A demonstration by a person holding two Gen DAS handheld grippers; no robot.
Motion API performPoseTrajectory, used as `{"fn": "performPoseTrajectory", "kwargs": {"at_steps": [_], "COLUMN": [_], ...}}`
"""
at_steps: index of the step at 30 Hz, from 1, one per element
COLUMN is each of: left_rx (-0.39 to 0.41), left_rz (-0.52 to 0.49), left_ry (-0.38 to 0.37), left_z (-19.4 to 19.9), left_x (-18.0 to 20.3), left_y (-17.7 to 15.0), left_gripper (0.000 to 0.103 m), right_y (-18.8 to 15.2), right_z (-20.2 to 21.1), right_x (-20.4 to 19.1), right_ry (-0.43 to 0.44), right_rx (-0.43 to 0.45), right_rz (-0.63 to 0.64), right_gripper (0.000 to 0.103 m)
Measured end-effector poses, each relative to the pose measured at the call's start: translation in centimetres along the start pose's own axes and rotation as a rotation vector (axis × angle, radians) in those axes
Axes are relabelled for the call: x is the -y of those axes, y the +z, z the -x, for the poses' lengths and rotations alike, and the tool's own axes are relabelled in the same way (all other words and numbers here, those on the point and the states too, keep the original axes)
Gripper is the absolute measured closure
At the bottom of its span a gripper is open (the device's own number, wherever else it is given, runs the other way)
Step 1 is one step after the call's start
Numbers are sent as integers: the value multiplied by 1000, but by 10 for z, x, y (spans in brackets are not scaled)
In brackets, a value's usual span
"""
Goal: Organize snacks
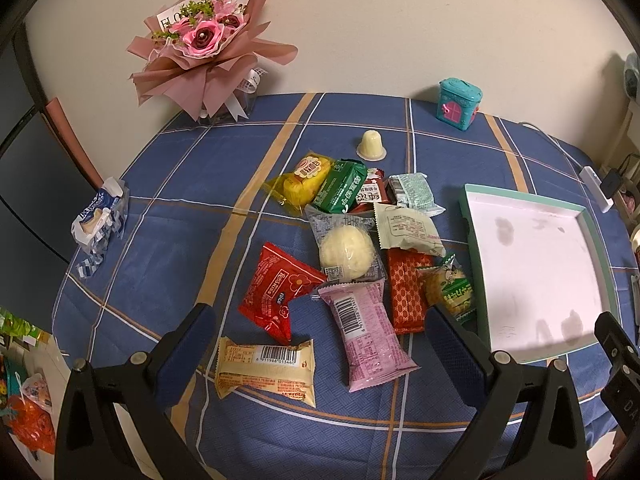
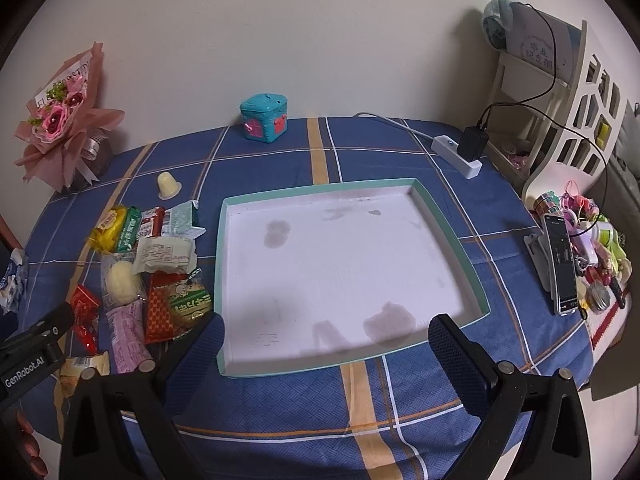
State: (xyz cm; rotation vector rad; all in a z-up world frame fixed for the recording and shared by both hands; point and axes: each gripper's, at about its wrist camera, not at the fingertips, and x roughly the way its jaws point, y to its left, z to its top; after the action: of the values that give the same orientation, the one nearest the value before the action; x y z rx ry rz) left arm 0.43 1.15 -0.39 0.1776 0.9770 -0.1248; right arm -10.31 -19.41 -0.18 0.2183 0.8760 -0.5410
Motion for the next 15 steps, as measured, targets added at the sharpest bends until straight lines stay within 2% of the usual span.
{"fn": "performPoseTrajectory", "kwargs": {"at_steps": [15], "left_rx": [-5], "left_rz": [0], "left_ry": [2], "left_z": [-2], "left_x": [-2], "left_y": [-3], "left_gripper": [0], "right_y": [0], "right_z": [-3], "right_x": [1], "right_ry": [-15], "right_rx": [-14], "right_rz": [-6], "right_gripper": [0]}}
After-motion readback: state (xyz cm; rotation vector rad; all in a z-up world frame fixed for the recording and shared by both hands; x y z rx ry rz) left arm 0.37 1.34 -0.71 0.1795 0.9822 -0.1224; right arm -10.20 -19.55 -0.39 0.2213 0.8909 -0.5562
